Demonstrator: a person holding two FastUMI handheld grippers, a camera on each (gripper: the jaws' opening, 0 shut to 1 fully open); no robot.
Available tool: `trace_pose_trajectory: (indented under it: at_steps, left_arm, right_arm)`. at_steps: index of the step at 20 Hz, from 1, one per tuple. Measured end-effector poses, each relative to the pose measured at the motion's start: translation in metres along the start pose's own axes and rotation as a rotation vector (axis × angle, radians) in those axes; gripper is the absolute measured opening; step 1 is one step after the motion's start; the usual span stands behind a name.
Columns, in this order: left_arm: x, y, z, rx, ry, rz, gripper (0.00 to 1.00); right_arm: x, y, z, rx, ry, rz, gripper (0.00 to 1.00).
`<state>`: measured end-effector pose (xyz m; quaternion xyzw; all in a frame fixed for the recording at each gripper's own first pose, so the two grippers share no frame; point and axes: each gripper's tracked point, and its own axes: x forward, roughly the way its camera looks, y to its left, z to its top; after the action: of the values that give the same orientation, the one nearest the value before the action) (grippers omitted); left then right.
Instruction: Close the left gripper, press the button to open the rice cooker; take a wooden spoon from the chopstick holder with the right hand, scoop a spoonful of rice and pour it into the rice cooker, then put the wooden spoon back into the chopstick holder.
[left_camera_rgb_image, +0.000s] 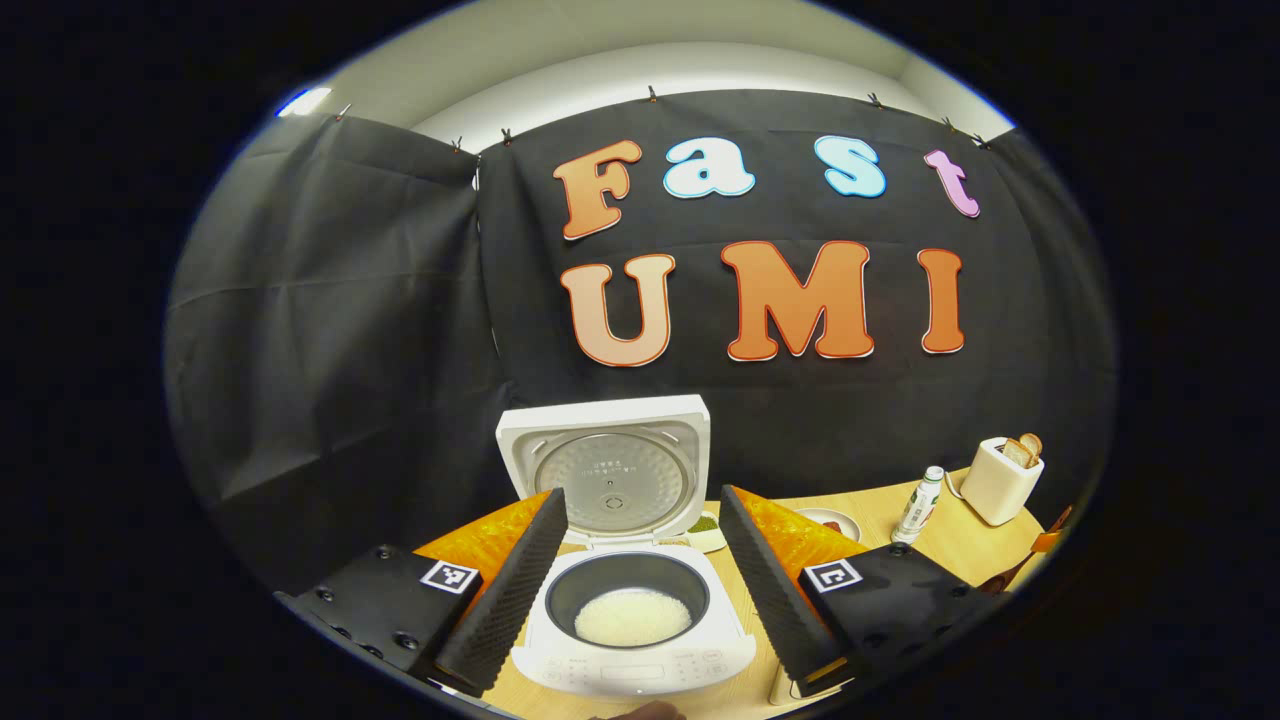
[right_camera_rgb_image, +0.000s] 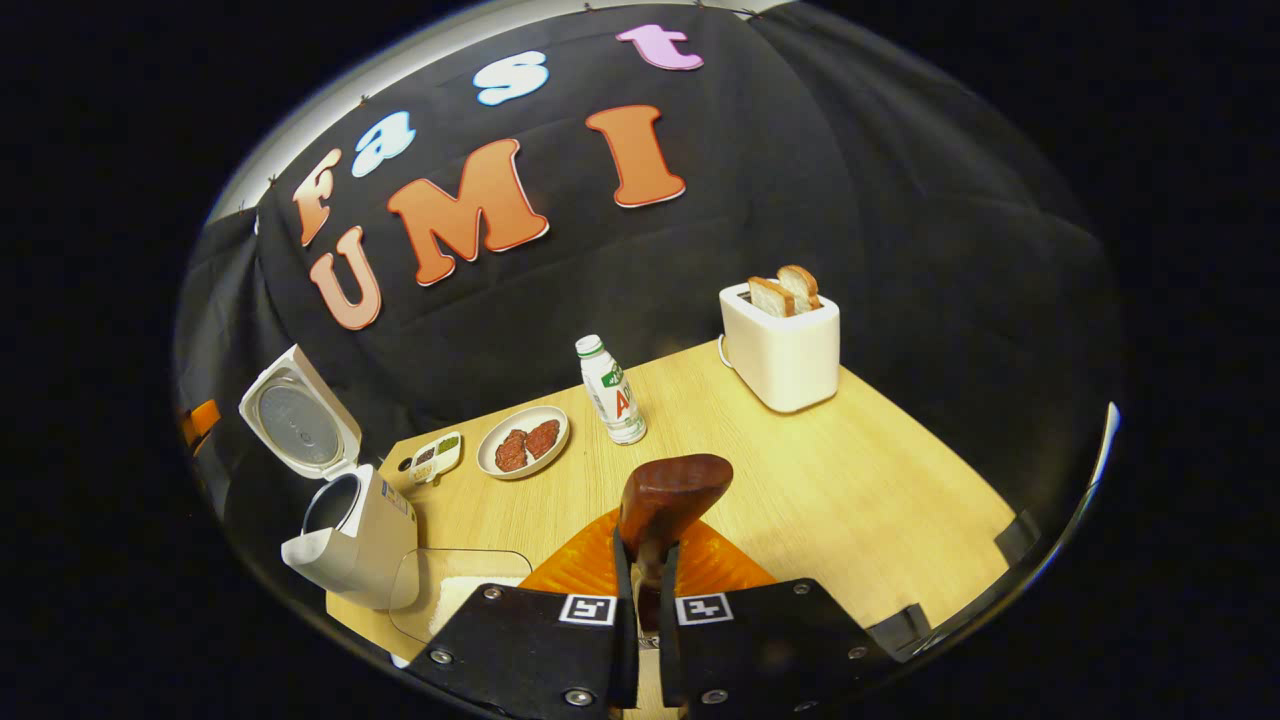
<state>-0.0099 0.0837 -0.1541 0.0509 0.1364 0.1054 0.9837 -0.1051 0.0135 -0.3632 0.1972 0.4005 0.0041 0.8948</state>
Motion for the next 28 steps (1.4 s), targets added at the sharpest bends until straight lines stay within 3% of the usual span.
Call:
trace_pose_trajectory:
  at_steps: [5, 9, 12, 15, 16, 17, 21, 23, 28]
  left_arm:
    - [0.024, 0.003, 0.013, -0.107, 0.030, -0.045, 1.00]
    - [0.079, 0.024, 0.043, -0.247, 0.074, -0.092, 1.00]
    - [0.123, 0.048, 0.038, -0.266, 0.137, -0.057, 1.00]
    - [0.163, 0.057, 0.049, -0.249, 0.170, -0.049, 1.00]
    - [0.178, 0.059, 0.052, -0.227, 0.178, -0.044, 1.00]
    - [0.195, 0.060, 0.049, -0.205, 0.205, -0.044, 0.99]
    - [0.247, 0.056, 0.018, -0.174, 0.379, -0.037, 0.99]
    - [0.256, 0.062, 0.005, -0.111, 0.457, -0.003, 1.00]
    - [0.247, 0.052, -0.020, -0.060, 0.643, -0.062, 0.99]
  right_arm:
    - [0.017, -0.023, -0.036, 0.091, 0.044, -0.044, 0.11]
    - [0.018, -0.037, -0.055, 0.140, 0.137, -0.080, 0.18]
    - [0.010, -0.037, -0.061, 0.132, 0.198, -0.078, 0.19]
    - [-0.001, -0.042, -0.058, 0.089, 0.197, -0.120, 0.29]
    - [-0.007, -0.046, -0.055, 0.079, 0.191, -0.139, 0.24]
    - [-0.013, -0.049, -0.052, 0.077, 0.186, -0.153, 0.45]
    - [-0.045, -0.065, -0.036, 0.084, 0.141, -0.218, 0.77]
    - [-0.060, -0.072, -0.026, 0.080, 0.111, -0.254, 0.83]
    - [-0.070, -0.081, 0.011, 0.076, 0.054, -0.270, 0.86]
